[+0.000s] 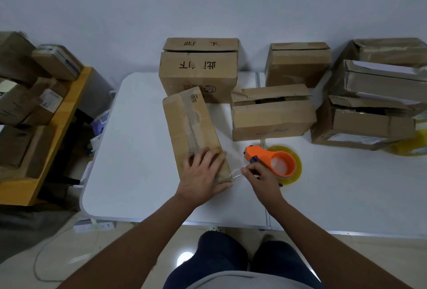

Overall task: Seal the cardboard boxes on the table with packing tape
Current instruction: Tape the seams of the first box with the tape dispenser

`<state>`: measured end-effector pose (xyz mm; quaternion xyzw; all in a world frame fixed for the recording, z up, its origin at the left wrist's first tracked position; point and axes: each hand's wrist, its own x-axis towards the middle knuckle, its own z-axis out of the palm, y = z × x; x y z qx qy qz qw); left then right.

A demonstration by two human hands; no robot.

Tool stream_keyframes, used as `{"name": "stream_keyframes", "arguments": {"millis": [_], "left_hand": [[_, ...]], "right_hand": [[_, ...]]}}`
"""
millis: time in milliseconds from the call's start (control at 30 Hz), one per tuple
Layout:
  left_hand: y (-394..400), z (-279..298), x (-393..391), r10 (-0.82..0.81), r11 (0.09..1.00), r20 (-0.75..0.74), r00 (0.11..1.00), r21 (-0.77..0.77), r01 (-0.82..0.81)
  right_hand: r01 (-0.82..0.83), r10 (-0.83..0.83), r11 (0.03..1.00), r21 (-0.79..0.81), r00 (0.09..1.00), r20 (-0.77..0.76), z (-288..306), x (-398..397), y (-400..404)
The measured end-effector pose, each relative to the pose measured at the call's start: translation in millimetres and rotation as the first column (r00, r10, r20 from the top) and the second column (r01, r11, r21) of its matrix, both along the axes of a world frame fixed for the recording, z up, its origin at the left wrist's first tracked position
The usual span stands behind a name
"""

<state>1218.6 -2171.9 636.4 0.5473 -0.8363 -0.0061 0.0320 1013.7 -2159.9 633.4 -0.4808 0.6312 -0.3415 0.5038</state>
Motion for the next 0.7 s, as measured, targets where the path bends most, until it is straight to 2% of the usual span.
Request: {"name": "stream_keyframes", "arguments": {"millis": [133,300,433,567,700], "left_hand": [[3,-5,15,-0.086,0.996,0.058,0.995,-0.002,0.086],[3,-7,12,-0.107,0.994,0.074,0.991,0.031,0.105],[3,-5,11,-0.112,0.994,0.060,0.992,0.007,0.112],[1,-6,10,-0.086,0.996,0.065,0.994,0.039,0.084],[2,-5,9,-0.068,0.996,0.079,0.995,0.069,0.063]], "right_hand": [[-0.044,0.041,0.998,-0.054,0.998,-0.049,-11,9,-3],[-0.133,0.111,0.981,-0.140,0.982,-0.153,-22,24,-17],[-0.159,0.124,0.966,-0.203,0.977,-0.172,-31,37,-20],[-0.113,0.092,0.978,-0.174,0.988,-0.126,-37,45,-17],[-0.075,0.068,0.995,-0.061,0.992,-0.108,-49,48,-21]]}}
